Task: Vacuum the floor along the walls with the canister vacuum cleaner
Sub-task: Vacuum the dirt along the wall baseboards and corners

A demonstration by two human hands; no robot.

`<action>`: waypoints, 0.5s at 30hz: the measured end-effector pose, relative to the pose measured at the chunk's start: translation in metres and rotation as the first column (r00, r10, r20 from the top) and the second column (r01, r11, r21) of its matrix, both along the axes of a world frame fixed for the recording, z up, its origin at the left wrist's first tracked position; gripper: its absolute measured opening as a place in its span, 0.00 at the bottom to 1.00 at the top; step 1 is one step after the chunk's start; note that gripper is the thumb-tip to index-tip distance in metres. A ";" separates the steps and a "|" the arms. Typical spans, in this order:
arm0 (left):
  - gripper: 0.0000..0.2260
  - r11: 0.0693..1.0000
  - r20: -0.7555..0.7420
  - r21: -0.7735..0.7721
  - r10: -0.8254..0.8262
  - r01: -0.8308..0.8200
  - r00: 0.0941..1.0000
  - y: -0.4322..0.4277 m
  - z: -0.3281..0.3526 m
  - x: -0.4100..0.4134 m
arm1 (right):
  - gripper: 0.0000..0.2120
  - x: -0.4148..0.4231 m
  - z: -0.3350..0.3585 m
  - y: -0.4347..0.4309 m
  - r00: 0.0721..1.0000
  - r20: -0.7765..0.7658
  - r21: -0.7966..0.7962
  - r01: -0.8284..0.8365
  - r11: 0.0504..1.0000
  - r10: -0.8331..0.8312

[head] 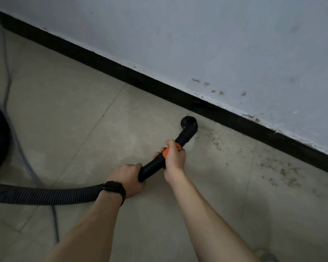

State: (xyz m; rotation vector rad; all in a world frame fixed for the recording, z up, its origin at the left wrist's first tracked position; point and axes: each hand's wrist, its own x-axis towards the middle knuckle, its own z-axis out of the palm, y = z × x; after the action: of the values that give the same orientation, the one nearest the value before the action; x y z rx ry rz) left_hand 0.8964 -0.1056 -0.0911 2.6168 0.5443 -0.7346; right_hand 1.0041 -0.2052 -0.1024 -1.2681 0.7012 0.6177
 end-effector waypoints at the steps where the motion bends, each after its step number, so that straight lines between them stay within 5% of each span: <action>1: 0.11 1.000 0.002 0.004 0.002 -0.002 1.000 -0.003 0.000 0.004 | 0.11 0.003 0.001 -0.002 1.000 0.001 -0.010 -0.008 1.000 0.008; 15: 0.12 0.974 0.065 -0.087 0.216 -0.210 0.974 -0.009 -0.005 0.033 | 0.06 0.041 0.011 0.012 0.996 0.045 -0.113 -0.075 0.991 0.081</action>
State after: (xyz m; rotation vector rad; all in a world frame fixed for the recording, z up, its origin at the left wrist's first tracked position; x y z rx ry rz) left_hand 0.9298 -0.1148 -0.0958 2.4529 0.7439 -0.5763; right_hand 1.0454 -0.1930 -0.0913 -1.4146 0.6543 0.6160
